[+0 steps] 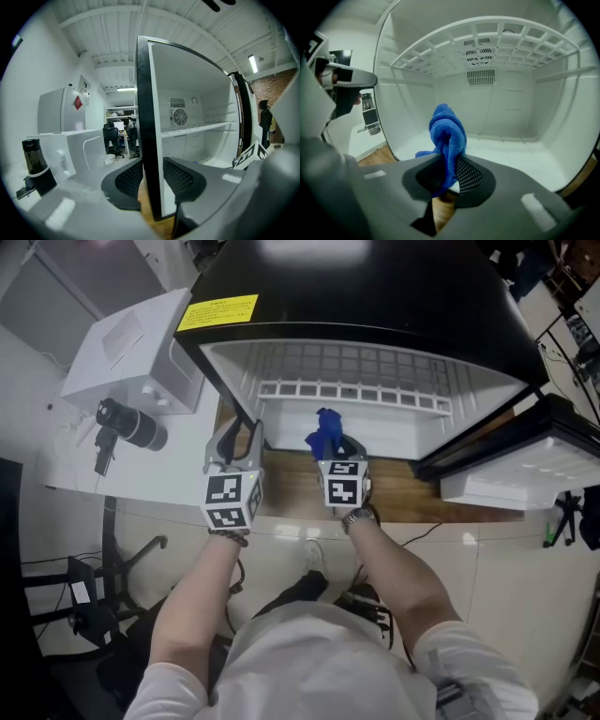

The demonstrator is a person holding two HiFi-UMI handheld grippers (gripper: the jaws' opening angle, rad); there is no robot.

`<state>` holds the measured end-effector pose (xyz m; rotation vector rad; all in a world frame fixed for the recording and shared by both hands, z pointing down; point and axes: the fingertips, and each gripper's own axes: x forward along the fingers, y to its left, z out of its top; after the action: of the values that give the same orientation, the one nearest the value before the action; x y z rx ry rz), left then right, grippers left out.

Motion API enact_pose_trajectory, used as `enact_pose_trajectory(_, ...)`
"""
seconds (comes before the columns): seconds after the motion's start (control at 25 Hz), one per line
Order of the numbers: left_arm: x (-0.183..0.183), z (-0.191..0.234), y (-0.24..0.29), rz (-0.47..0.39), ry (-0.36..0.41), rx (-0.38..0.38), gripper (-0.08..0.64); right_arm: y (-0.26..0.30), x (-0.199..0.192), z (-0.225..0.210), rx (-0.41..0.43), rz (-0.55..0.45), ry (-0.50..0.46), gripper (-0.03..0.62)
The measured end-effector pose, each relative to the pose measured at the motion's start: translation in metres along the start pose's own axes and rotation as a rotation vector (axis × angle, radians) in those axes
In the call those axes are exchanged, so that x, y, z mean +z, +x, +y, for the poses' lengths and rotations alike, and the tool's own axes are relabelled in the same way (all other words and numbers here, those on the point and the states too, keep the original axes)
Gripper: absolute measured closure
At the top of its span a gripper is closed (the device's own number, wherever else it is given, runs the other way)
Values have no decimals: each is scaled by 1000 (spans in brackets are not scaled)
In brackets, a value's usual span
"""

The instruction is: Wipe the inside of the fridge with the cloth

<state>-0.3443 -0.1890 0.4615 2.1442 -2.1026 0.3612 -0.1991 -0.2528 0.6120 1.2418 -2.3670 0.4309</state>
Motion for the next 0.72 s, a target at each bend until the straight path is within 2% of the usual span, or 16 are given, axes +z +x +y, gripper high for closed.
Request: enact_pose_trajectory(0.72,-1,1,0,4,-10,17,431,-32,-11,-94,-146,8,46,531)
